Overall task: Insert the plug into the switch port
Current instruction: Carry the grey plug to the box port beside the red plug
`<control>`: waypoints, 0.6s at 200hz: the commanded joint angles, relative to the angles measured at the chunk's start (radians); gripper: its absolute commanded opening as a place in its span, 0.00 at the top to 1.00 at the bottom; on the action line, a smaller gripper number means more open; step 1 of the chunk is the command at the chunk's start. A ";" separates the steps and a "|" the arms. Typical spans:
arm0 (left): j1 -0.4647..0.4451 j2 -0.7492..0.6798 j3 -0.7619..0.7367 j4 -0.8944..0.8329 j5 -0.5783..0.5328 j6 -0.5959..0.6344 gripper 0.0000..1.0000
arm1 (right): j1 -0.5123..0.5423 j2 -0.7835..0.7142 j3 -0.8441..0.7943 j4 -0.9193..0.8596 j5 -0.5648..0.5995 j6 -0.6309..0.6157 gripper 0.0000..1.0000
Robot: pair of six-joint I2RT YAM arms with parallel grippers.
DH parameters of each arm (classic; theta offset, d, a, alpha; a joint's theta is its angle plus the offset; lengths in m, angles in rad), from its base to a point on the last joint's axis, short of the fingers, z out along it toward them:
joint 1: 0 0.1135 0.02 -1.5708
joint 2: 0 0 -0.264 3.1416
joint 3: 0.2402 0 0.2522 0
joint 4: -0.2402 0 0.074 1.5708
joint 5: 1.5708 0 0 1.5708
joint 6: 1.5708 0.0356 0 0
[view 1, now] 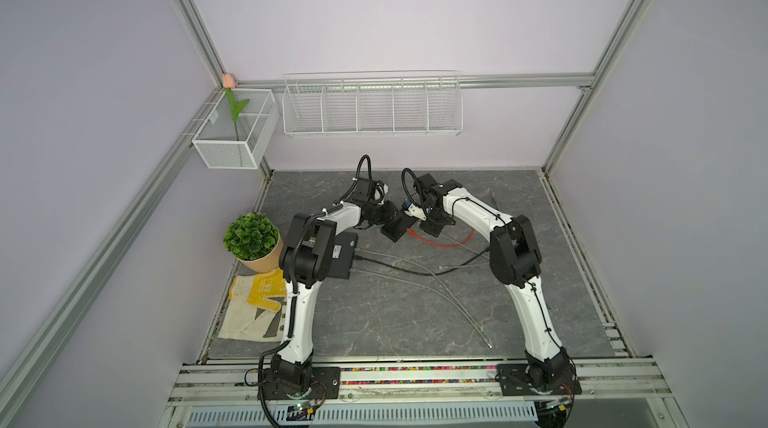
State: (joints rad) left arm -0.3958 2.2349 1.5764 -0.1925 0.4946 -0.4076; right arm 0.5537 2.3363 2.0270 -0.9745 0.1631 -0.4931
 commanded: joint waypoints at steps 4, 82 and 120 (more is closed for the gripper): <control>-0.010 0.029 0.028 -0.002 -0.001 0.009 0.61 | 0.004 0.003 -0.006 0.010 -0.055 0.045 0.93; -0.024 0.020 0.011 0.016 0.002 -0.004 0.62 | 0.004 0.057 0.040 -0.003 -0.065 0.076 0.93; -0.027 0.015 -0.005 0.029 0.013 -0.008 0.63 | 0.004 0.067 0.052 -0.003 -0.078 0.087 0.93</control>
State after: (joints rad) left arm -0.4129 2.2410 1.5776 -0.1837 0.4942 -0.4107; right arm 0.5537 2.3821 2.0502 -0.9714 0.1246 -0.4362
